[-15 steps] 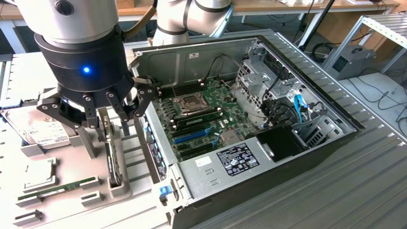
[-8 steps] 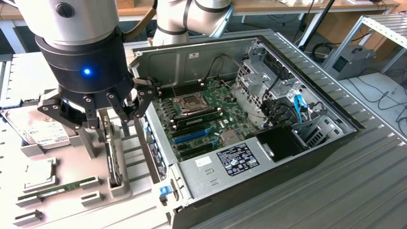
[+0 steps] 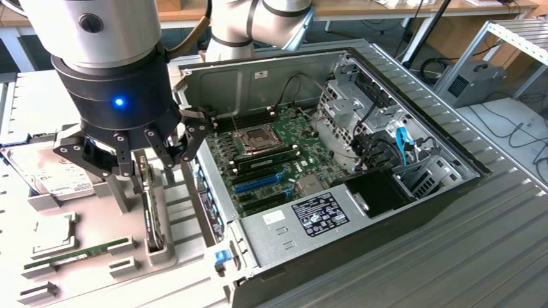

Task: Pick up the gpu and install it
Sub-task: 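Pick up the gpu and move the gpu toward the slot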

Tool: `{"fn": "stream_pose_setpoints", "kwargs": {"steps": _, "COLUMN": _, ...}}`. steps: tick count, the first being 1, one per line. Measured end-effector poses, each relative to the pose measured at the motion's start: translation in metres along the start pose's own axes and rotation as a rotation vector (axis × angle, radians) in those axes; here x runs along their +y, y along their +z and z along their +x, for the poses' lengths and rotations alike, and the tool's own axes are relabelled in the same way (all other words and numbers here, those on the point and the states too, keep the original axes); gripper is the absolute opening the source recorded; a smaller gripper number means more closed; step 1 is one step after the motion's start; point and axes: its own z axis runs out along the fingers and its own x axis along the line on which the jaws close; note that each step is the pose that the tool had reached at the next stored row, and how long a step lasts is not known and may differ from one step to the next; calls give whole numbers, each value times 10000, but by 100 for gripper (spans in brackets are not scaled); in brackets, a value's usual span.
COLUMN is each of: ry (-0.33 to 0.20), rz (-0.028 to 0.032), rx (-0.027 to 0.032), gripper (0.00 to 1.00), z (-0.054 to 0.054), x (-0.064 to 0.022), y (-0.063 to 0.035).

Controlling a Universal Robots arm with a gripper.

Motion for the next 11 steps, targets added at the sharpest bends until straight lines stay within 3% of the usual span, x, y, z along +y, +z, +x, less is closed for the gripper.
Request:
{"fn": "stream_pose_setpoints", "kwargs": {"steps": 7, "ry": 0, "rz": -1, "rx": -1, "gripper": 42, "z": 0, "x": 0, "y": 5}}
{"fn": "stream_pose_setpoints", "kwargs": {"steps": 11, "ry": 0, "rz": 0, "rx": -1, "gripper": 42, "z": 2, "x": 1, "y": 57}}
